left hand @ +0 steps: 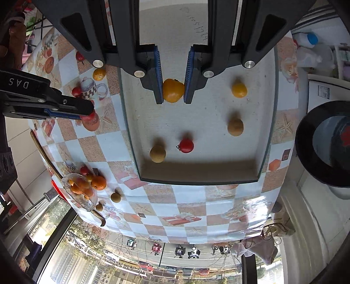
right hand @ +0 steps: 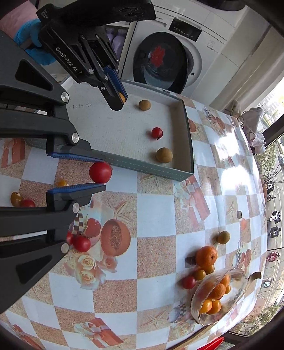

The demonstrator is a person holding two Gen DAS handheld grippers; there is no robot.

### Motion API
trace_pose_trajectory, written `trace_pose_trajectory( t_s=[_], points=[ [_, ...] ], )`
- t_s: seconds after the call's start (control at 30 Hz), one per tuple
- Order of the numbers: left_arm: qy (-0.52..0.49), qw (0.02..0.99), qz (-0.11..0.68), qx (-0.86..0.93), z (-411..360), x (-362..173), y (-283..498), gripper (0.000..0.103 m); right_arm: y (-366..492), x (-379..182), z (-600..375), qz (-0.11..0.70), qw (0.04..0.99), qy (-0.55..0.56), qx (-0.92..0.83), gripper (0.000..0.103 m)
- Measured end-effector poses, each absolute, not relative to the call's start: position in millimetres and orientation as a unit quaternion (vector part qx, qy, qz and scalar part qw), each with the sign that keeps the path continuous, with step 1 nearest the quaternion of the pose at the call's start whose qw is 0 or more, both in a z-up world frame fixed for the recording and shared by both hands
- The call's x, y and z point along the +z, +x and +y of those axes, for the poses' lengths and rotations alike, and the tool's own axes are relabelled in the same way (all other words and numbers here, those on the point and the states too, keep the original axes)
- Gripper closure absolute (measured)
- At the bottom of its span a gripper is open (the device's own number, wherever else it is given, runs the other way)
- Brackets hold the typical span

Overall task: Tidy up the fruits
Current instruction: 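Carry both tomatoes into the grey tray and open both tools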

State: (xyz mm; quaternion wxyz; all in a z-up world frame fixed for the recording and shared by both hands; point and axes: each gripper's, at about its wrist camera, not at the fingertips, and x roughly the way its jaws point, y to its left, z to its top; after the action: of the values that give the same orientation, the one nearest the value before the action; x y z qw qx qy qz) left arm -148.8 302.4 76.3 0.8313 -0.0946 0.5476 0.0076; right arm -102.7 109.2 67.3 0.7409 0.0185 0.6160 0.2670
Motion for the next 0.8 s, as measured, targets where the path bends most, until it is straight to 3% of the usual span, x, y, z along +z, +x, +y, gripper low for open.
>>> trace_pose_trajectory(
  t_s=[0.4,0.8],
  points=[
    [-0.105,0.806,0.578,0.079,355,38,-186,0.083,-87,37,191,0.639,0.713,-0.031,0.286,0.082],
    [-0.107,0.796,0.588,0.098,364,22,-186,0.083,-64,9,210,0.646,0.715,-0.067,0.256,0.082]
  ],
)
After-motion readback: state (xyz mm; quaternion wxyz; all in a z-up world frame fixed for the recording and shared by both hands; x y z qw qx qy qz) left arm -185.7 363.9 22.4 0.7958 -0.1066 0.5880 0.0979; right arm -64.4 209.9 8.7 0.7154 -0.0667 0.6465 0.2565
